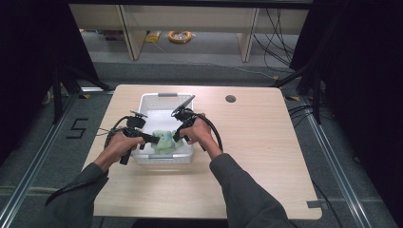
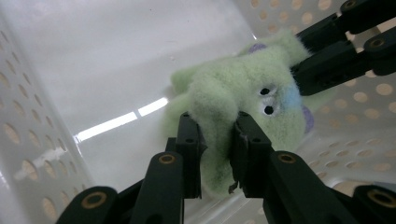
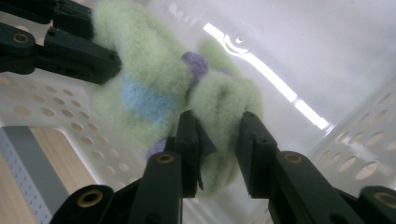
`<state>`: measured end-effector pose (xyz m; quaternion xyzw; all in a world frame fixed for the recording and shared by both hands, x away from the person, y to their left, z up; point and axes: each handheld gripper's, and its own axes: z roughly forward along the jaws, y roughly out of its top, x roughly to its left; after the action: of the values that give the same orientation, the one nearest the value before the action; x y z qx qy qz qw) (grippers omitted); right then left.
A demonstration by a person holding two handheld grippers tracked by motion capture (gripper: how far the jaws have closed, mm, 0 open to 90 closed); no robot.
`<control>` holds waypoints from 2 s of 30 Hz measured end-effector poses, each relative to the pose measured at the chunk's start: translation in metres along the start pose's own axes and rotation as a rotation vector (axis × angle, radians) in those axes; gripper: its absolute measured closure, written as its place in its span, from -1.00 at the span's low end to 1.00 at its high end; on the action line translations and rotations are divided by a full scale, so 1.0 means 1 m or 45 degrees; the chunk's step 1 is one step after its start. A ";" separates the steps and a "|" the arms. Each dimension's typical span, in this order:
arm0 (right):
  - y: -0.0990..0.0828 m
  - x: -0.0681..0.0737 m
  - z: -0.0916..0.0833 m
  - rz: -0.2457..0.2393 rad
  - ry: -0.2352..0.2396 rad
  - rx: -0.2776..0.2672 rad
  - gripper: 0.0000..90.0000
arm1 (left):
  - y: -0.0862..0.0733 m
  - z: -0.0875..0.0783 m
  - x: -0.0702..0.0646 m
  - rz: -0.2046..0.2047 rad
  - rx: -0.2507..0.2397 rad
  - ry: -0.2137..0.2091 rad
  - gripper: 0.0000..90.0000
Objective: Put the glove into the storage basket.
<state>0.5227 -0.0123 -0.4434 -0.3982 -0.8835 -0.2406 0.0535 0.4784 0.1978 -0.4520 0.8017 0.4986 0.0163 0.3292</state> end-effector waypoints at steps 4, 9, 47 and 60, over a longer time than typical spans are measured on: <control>-0.001 0.001 0.002 0.003 -0.010 0.005 0.61 | 0.000 0.002 -0.001 0.007 0.010 0.004 0.64; 0.000 -0.001 0.006 -0.077 -0.040 0.013 0.59 | -0.002 0.005 -0.001 -0.001 0.027 0.019 0.53; -0.004 0.005 -0.036 -0.117 -0.124 -0.112 0.06 | -0.009 -0.034 -0.034 0.041 -0.139 0.053 -0.19; -0.045 0.003 -0.069 -0.148 -0.053 -0.217 -0.07 | -0.021 -0.040 -0.064 0.093 -0.228 0.012 -0.28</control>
<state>0.4806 -0.0682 -0.3991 -0.3545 -0.8824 -0.3092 -0.0127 0.4159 0.1721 -0.4129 0.7867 0.4671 0.0767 0.3962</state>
